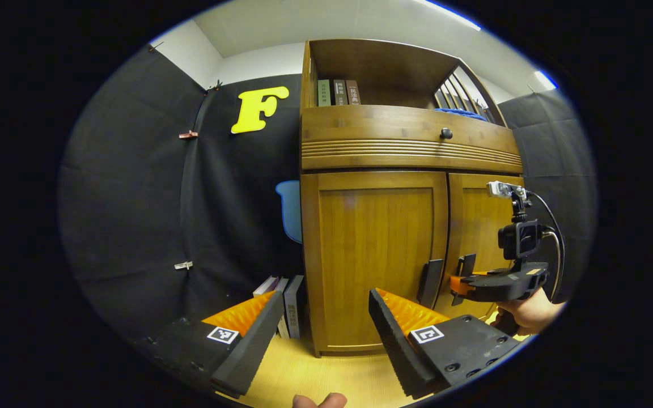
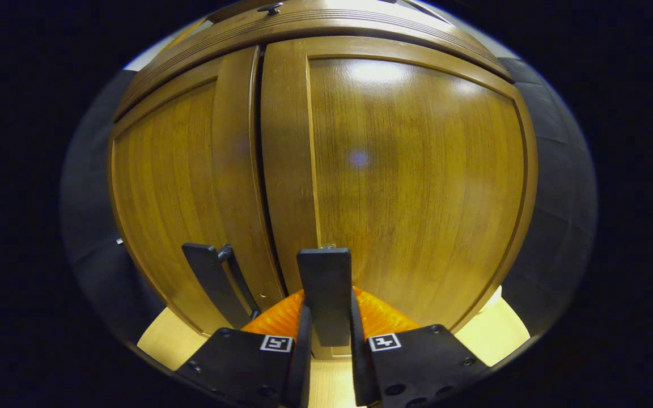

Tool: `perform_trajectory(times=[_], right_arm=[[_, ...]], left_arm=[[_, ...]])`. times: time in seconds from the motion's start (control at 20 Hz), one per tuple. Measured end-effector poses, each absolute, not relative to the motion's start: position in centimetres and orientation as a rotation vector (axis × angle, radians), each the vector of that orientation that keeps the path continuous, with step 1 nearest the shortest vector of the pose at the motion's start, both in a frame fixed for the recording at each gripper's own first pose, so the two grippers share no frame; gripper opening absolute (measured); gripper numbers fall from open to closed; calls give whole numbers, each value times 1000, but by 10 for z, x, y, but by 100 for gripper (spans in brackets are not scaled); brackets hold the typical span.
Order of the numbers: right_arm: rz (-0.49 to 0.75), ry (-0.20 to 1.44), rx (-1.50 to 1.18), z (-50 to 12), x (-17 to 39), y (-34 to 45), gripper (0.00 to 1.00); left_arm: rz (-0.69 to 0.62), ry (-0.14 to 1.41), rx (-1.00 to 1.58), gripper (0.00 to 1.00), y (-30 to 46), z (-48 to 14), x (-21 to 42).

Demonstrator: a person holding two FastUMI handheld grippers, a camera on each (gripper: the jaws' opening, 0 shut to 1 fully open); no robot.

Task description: Open the right door of the double-door shoe cabinet with the right hand, and open the left door with the left hand.

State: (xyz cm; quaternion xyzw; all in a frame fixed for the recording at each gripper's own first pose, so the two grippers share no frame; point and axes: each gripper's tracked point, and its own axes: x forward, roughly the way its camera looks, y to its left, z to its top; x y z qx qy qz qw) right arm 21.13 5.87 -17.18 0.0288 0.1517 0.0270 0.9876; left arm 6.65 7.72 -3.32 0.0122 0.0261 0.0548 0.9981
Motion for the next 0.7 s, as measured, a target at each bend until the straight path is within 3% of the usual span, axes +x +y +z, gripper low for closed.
perform_trajectory(times=[0.05, 0.1, 0.7], right_arm=[[53, 308, 49, -172, 208, 58, 34], [62, 312, 44, -172, 210, 58, 26], [172, 311, 103, -171, 207, 54, 26]], left_arm=[[109, 55, 17, 92, 78, -34, 67], [106, 56, 10, 94, 77, -35, 67], [105, 59, 4, 94, 70, -39, 41]])
